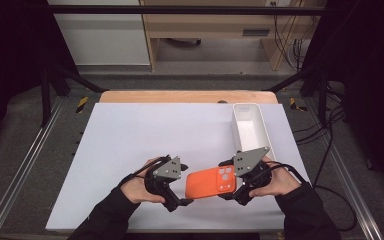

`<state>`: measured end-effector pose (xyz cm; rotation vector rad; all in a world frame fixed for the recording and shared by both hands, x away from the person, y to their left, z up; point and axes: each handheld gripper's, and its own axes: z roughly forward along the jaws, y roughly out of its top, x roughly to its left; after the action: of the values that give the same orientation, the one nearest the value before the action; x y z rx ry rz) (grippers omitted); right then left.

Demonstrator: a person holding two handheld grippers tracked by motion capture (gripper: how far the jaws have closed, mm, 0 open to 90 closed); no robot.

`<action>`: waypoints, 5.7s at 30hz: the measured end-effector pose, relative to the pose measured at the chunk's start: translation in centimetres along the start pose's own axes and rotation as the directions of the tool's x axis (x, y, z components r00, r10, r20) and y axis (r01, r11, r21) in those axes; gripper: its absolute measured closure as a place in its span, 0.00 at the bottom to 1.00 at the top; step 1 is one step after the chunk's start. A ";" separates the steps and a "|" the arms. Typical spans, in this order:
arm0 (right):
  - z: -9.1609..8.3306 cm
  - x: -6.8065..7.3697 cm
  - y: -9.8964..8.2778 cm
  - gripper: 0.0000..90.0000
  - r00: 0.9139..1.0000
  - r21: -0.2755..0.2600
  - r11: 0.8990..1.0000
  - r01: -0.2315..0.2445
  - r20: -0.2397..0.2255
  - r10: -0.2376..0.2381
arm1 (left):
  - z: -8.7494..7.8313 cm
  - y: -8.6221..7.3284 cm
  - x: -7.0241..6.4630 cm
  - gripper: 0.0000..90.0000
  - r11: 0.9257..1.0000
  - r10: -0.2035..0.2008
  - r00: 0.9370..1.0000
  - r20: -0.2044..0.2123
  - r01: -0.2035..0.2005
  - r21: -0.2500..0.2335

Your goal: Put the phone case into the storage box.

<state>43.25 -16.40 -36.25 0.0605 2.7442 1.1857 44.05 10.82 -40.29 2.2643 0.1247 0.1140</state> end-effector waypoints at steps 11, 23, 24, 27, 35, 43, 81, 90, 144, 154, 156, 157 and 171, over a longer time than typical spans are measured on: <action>0.2 -0.1 1.5 0.18 0.999 0.063 0.998 0.022 -0.033 -0.019 | 0.0 -0.5 -0.3 0.00 1.000 -0.004 1.000 -0.006 0.004 0.022; 0.7 -0.2 2.6 0.18 0.997 0.133 0.990 0.038 -0.064 -0.029 | 0.8 -0.4 -0.6 0.00 0.997 -0.006 1.000 0.011 0.005 0.078; 0.8 -0.2 2.6 0.18 0.997 0.133 0.990 0.044 -0.068 -0.035 | 0.9 -0.3 -0.6 0.00 0.997 -0.003 1.000 0.011 0.002 0.083; 0.9 -0.2 2.9 0.18 0.997 0.150 0.987 0.048 -0.069 -0.038 | 1.1 -0.1 -0.7 0.00 0.995 0.002 1.000 0.012 -0.004 0.099; 1.4 -0.1 3.3 0.18 0.995 0.190 0.980 0.054 -0.089 -0.037 | 1.5 0.5 -0.8 0.00 0.989 0.015 1.000 0.020 -0.018 0.145; 1.9 -0.2 3.6 0.18 0.994 0.228 0.972 0.059 -0.102 -0.037 | 2.2 0.9 -1.0 0.00 0.982 0.026 0.999 0.034 -0.032 0.187; 3.0 -0.3 5.0 0.18 0.991 0.294 0.952 0.090 -0.119 -0.057 | 4.1 2.6 -1.3 0.00 0.943 0.059 0.997 0.041 -0.069 0.325; 3.1 -0.3 5.1 0.18 0.991 0.299 0.950 0.090 -0.117 -0.057 | 4.4 3.1 -1.3 0.00 0.936 0.066 0.997 0.038 -0.075 0.344; 3.4 0.0 5.6 0.18 0.990 0.314 0.941 0.126 -0.106 -0.097 | 5.3 3.7 -1.2 0.17 0.908 0.096 0.995 0.024 -0.098 0.407; 3.2 -0.1 5.7 0.17 0.991 0.306 0.944 0.125 -0.090 -0.102 | 5.3 3.5 -1.2 0.17 0.929 0.088 0.996 -0.002 -0.082 0.360; 3.2 -0.1 5.7 0.17 0.991 0.301 0.945 0.126 -0.084 -0.105 | 5.2 3.5 -1.1 0.17 0.932 0.091 0.996 -0.006 -0.083 0.354; 3.2 -0.2 5.7 0.17 0.991 0.300 0.945 0.126 -0.083 -0.106 | 5.2 3.5 -1.1 0.17 0.931 0.092 0.996 -0.007 -0.084 0.355; 2.8 -0.3 5.7 0.10 0.992 0.262 0.958 0.121 -0.064 -0.108 | 4.9 2.9 -0.7 0.17 0.945 0.092 0.995 -0.030 -0.077 0.319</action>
<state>43.86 -10.49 -33.97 -0.0978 2.8871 0.7956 44.10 5.16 -41.22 2.5915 0.0726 0.2019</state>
